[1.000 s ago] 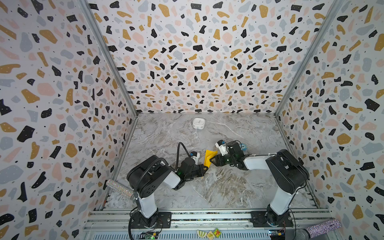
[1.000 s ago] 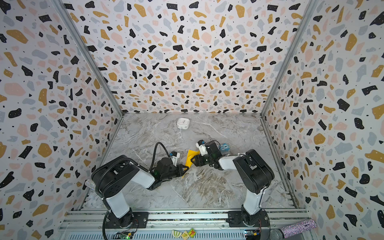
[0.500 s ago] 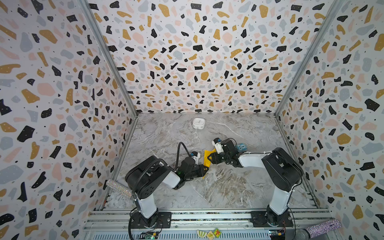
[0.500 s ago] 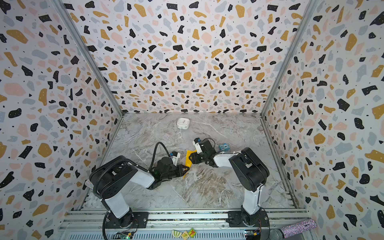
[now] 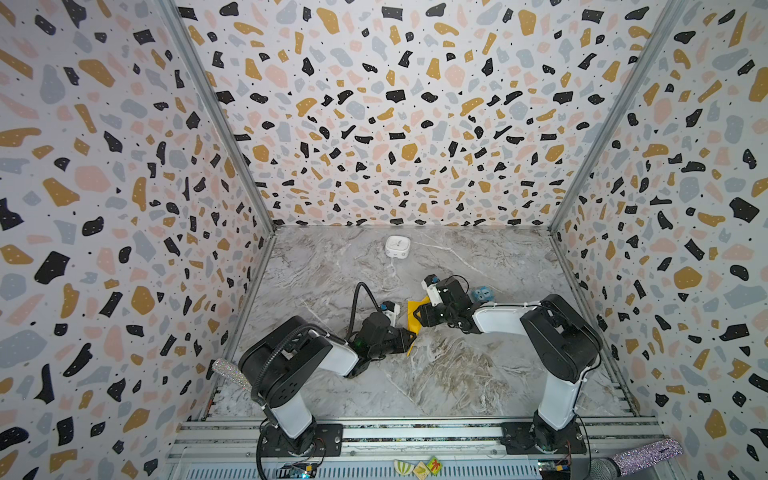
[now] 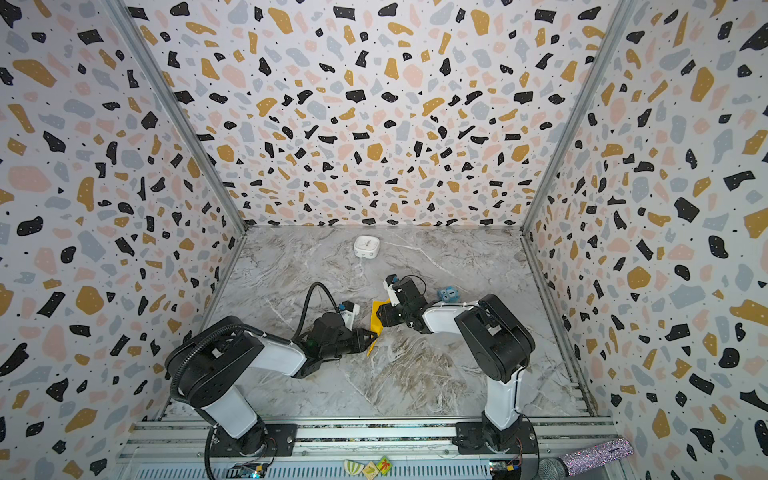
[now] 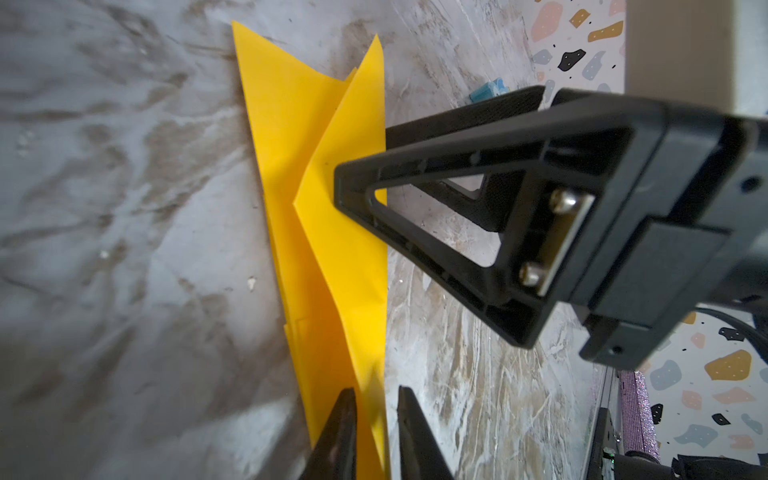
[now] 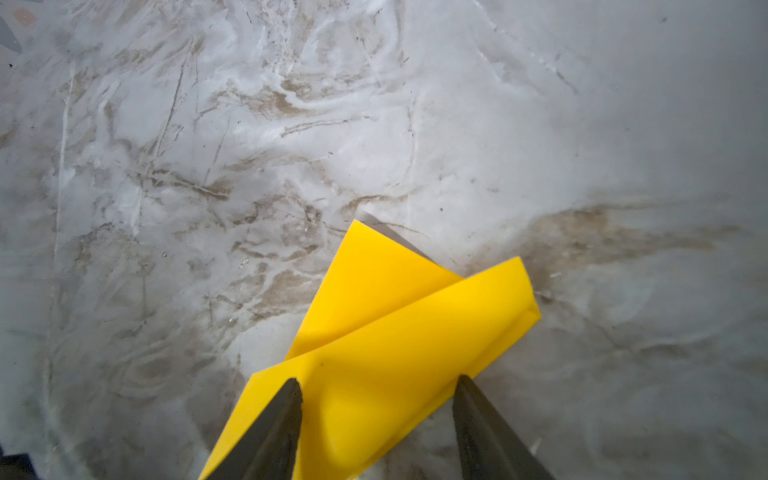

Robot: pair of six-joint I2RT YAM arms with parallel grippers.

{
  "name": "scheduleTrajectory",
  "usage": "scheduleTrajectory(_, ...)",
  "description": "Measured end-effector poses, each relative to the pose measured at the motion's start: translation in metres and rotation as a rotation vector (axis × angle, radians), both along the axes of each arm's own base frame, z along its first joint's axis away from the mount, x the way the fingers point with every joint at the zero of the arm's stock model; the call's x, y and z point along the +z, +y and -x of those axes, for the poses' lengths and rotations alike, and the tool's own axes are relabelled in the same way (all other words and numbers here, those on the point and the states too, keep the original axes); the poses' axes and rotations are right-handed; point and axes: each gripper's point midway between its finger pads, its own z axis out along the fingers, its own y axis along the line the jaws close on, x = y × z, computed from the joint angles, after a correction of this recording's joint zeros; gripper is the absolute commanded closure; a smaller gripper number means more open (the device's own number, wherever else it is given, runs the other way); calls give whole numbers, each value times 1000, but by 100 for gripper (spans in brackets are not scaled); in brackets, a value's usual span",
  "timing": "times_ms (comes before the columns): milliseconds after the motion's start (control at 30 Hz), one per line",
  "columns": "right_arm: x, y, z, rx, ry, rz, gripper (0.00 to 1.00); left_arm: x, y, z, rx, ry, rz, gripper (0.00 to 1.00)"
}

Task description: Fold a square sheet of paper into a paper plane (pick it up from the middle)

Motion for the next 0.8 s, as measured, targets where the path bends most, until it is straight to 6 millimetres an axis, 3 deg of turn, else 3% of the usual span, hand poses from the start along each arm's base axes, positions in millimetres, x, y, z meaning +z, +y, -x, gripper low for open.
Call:
scheduleTrajectory(333,0,1,-2,-7,0,0,40,-4,1,4,-19,5,-20,66)
scheduleTrajectory(800,-1,1,-4,-14,0,2,42,-4,2,5,-70,-51,-68,66)
